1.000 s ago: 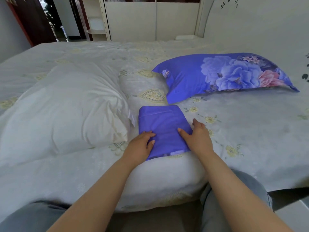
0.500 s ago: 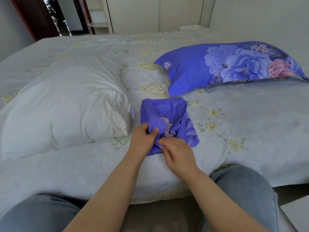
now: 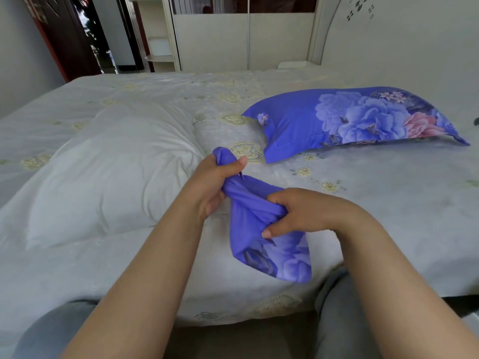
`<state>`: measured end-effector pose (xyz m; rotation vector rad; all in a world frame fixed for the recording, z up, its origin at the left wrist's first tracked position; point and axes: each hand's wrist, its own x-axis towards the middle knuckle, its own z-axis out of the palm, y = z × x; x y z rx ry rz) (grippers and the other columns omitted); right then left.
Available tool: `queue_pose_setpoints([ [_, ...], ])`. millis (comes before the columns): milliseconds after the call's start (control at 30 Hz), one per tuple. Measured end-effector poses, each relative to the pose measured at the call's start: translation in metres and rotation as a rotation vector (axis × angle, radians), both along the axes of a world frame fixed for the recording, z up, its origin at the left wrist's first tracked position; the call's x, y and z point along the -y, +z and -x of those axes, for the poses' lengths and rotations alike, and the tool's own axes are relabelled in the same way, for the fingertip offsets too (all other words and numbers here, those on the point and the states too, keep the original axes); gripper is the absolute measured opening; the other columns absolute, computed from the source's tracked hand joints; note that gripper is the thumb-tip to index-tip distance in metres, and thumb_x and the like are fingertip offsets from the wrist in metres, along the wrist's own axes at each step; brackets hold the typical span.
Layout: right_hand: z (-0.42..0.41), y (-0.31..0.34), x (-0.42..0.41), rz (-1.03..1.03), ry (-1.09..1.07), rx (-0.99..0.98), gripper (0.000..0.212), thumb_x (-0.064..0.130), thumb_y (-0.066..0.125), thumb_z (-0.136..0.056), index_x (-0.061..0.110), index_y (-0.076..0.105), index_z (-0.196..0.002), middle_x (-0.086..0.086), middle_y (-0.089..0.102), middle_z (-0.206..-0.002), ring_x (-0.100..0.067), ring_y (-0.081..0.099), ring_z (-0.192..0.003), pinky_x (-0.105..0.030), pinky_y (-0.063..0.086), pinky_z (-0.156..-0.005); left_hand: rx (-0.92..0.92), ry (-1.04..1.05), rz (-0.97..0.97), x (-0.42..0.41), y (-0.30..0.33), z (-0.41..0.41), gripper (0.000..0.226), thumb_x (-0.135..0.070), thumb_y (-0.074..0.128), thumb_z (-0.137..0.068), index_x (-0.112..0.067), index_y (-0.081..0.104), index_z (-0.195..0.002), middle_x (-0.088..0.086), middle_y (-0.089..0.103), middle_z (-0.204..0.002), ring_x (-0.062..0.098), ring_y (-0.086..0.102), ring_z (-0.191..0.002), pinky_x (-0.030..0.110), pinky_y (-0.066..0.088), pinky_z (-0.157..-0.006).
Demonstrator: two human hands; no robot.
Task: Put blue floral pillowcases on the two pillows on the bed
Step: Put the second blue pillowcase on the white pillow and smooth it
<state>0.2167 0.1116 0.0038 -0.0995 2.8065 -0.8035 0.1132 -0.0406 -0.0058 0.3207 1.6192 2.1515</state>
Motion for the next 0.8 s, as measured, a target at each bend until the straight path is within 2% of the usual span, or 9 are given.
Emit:
queue_pose_setpoints([
  [100,0.003,0.032,-0.011,-0.216,-0.109,0.109,0.032,0.043,0.074,-0.076,0.017,0.057,-0.084,0.004,0.052,-0.07,-0.011,0.047,-0.057,-0.019,0.037,-0.048,-0.063,0.175,0.008,0.003,0.023,0.015,0.008,-0.005,0.058,-0.091,-0.008,0.064,-0.087,0.005,0.067,-0.076,0.016,0.064,-0.07,0.029,0.056,-0.066],
  [200,0.005,0.055,-0.019,-0.473,-0.235,0.044,0.044,0.056,0.066,-0.078,0.015,0.051,-0.075,-0.001,0.054,-0.074,-0.014,0.048,-0.06,-0.027,0.036,-0.055,-0.002,0.281,-0.09,0.009,0.045,0.03,0.03,-0.01,0.051,-0.095,-0.014,0.069,-0.071,0.004,0.068,-0.076,0.021,0.064,-0.08,0.039,0.053,-0.083],
  [267,0.0,0.072,-0.022,-0.526,-0.324,-0.019,0.055,0.066,0.058,-0.078,0.014,0.043,-0.067,0.0,0.049,-0.069,-0.015,0.045,-0.058,-0.028,0.033,-0.055,-0.025,0.364,-0.107,0.011,0.058,0.04,0.021,-0.018,0.052,-0.096,-0.016,0.064,-0.079,0.003,0.065,-0.083,0.022,0.062,-0.086,0.039,0.051,-0.088],
  [333,-0.011,0.087,-0.027,-0.39,-0.347,-0.092,0.064,0.073,0.054,-0.073,0.011,0.04,-0.064,-0.002,0.044,-0.064,-0.016,0.042,-0.056,-0.028,0.03,-0.056,-0.114,0.437,-0.078,0.018,0.071,0.048,0.018,-0.024,0.052,-0.096,-0.019,0.059,-0.08,0.0,0.059,-0.084,0.019,0.058,-0.085,0.035,0.05,-0.086],
  [433,-0.02,0.098,-0.039,-0.024,-0.414,-0.204,0.078,0.08,0.044,-0.068,0.005,0.063,-0.074,-0.011,0.06,-0.074,-0.022,0.057,-0.071,-0.029,0.043,-0.071,-0.188,0.498,-0.03,0.036,0.078,0.064,0.015,-0.028,0.051,-0.096,-0.021,0.055,-0.083,0.0,0.06,-0.087,0.015,0.059,-0.081,0.031,0.052,-0.078],
  [567,-0.007,0.078,-0.085,-0.21,-0.754,-0.528,0.039,0.033,0.059,-0.088,0.01,0.053,-0.057,-0.013,0.051,-0.067,-0.03,0.056,-0.072,-0.031,0.039,-0.063,-0.265,0.561,0.126,0.071,0.071,0.081,0.015,-0.025,0.051,-0.095,-0.015,0.06,-0.088,0.001,0.062,-0.088,0.017,0.06,-0.083,0.029,0.052,-0.077],
  [633,-0.001,0.065,-0.098,-0.337,-0.865,-0.535,0.014,0.016,0.056,-0.087,0.01,0.068,-0.084,-0.019,0.061,-0.097,-0.035,0.06,-0.099,-0.036,0.047,-0.079,-0.33,0.622,0.272,0.089,0.069,0.085,0.016,-0.027,0.052,-0.091,-0.013,0.061,-0.089,0.004,0.063,-0.09,0.017,0.06,-0.084,0.031,0.051,-0.081],
  [700,0.002,0.052,-0.104,-0.378,-0.938,-0.546,0.027,0.014,0.053,-0.088,0.011,0.067,-0.111,-0.02,0.051,-0.123,-0.037,0.052,-0.114,-0.042,0.046,-0.09,-0.365,0.712,0.39,0.104,0.068,0.085,0.03,-0.029,0.052,-0.086,-0.006,0.059,-0.105,0.012,0.064,-0.104,0.027,0.061,-0.098,0.037,0.049,-0.089],
  [800,0.001,0.036,-0.104,-0.353,-1.01,-0.744,0.035,0.005,0.05,-0.087,0.009,0.063,-0.119,-0.02,0.046,-0.126,-0.039,0.044,-0.116,-0.047,0.043,-0.091,-0.406,0.97,0.353,0.118,0.076,0.074,0.035,-0.021,0.052,-0.09,-0.007,0.049,-0.122,0.003,0.056,-0.109,0.023,0.056,-0.107,0.027,0.042,-0.09],
])
